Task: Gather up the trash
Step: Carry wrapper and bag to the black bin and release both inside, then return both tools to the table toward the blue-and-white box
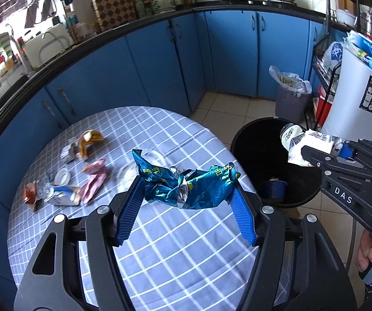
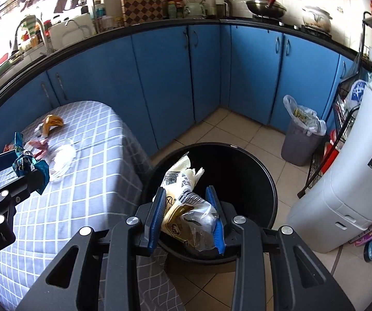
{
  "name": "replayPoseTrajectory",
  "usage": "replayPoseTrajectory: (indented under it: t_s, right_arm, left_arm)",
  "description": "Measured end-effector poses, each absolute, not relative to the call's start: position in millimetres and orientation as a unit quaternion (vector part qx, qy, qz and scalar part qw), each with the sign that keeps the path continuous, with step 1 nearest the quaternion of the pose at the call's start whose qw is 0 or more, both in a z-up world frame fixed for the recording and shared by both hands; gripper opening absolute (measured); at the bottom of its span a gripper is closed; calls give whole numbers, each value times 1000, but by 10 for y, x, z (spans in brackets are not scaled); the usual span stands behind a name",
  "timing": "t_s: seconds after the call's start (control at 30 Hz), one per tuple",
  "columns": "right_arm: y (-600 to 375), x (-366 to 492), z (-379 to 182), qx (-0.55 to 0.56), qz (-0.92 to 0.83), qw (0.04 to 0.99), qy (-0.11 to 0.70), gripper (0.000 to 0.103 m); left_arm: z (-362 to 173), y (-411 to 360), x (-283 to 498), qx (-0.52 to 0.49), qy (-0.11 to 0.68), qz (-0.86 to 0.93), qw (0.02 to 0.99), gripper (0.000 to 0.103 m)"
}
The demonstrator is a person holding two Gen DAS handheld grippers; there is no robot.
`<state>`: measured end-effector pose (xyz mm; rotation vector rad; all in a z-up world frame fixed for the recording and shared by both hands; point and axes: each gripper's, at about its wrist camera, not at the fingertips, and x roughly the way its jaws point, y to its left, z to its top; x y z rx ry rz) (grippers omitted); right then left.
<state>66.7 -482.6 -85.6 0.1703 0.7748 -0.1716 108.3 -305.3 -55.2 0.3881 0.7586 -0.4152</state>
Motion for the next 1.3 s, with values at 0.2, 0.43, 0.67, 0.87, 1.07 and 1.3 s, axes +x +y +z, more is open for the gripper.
replayPoseTrajectory:
  t_s: [0.2,0.43,0.67,0.87,1.07,1.3]
  right_arm:
    - [-4988,741,-1000,91,-90,913,387,32]
    - [-5188,841,-1145,104,-93,910,391,34]
    - [-5283,810,-1229,93,-128,912,379,86]
    - [-5410,772,-1287,96,-142,910,377,86]
    - [-5538,735,-1329,100,-156,909,373,86]
    - [-5590,719,-1366,105,-160,908,372,86]
  left_arm:
    - [-641,-3313,1176,197,371,-213,882,65]
    - [-736,-3557,1275,203,377,-224,875,65]
    - [-811,-3782,1343,209,383,-234,869,65]
    - [-853,-3984,1357,218,381,-246,864,66]
    - [-889,-4143,1364,225,383,-256,858,66]
    - [-866,-4221,1384,215,379,-265,860,81]
